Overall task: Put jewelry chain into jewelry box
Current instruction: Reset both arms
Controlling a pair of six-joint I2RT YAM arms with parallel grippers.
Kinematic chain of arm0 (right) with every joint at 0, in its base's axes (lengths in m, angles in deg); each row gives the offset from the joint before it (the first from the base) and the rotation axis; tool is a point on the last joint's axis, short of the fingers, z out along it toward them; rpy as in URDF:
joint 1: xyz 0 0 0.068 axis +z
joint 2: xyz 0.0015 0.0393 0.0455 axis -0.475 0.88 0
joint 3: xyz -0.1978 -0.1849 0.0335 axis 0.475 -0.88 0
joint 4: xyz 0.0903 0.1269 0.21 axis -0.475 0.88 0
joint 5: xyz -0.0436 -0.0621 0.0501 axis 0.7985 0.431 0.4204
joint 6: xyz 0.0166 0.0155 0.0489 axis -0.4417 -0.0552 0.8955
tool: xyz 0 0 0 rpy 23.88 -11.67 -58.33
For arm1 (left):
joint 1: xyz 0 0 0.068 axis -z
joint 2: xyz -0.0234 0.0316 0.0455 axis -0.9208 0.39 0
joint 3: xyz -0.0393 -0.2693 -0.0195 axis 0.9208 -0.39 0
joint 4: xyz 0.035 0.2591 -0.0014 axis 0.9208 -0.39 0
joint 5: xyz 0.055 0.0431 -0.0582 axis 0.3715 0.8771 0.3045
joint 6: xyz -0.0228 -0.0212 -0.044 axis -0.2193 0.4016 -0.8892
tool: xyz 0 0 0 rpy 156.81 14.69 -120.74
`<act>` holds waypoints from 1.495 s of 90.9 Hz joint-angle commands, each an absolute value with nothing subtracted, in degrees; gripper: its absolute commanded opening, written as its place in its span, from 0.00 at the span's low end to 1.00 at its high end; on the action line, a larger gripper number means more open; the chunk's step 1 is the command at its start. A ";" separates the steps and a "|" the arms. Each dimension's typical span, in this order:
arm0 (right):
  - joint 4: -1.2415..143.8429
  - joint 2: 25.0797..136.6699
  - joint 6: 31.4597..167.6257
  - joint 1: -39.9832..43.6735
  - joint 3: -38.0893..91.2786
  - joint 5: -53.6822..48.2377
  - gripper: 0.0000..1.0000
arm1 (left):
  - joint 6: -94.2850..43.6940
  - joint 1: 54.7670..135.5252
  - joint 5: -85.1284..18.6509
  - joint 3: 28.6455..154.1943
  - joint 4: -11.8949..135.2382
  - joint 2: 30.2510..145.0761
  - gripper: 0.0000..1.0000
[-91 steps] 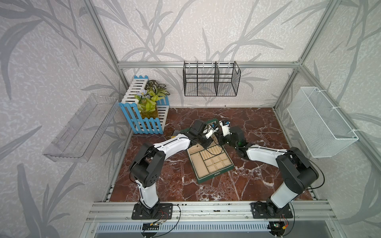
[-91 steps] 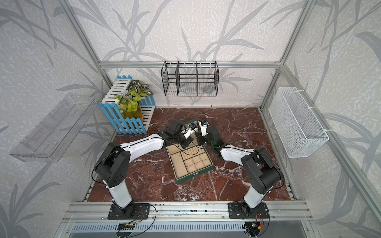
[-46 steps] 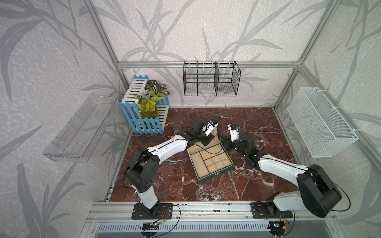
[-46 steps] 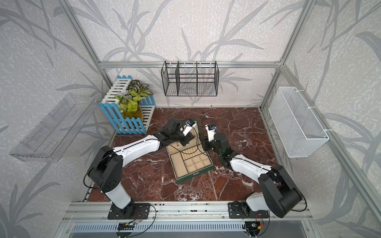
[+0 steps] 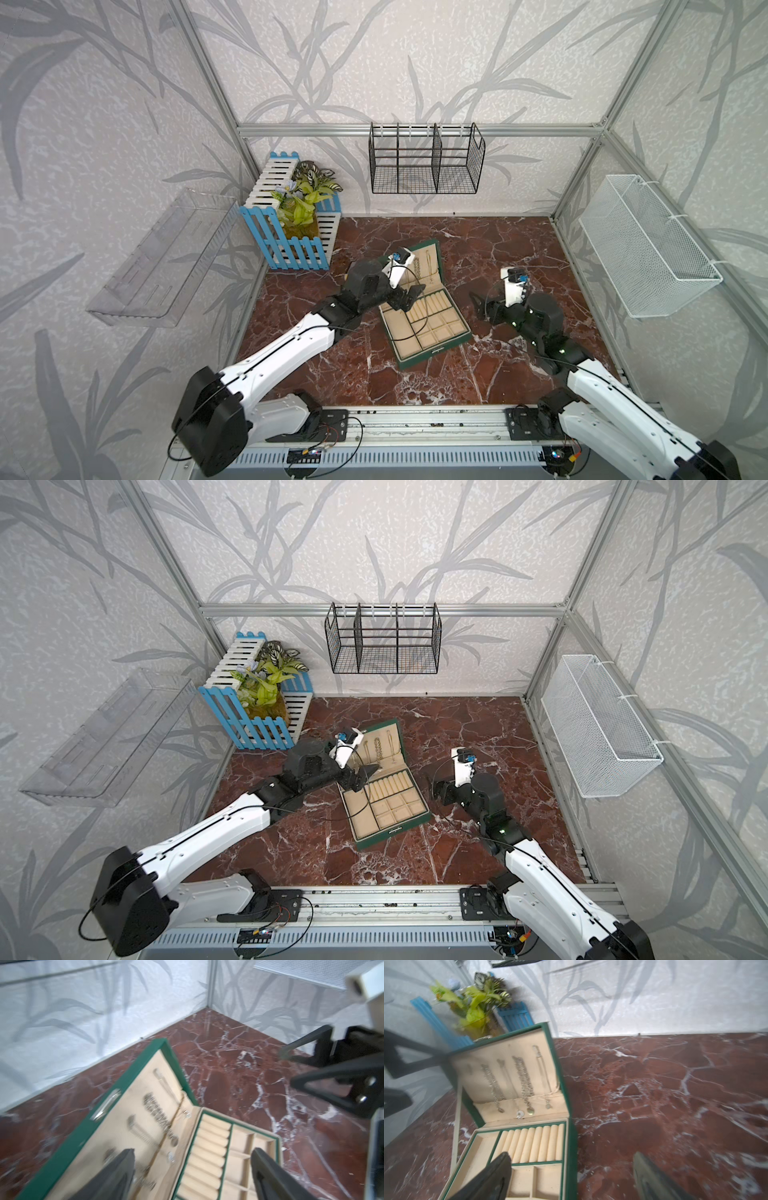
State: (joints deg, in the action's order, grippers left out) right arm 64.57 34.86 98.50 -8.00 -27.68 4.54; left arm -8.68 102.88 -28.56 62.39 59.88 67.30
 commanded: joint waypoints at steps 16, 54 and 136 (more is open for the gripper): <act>74.46 26.47 102.57 -27.96 -30.77 3.53 0.99 | -23.87 90.30 -8.08 47.08 59.22 50.91 1.00; 50.81 54.03 96.72 -36.27 -30.17 8.69 0.99 | -27.11 71.23 5.56 40.08 83.19 66.47 1.00; 26.17 80.52 84.42 -30.42 -26.12 6.56 0.99 | -7.35 69.33 -12.55 32.47 127.60 91.32 1.00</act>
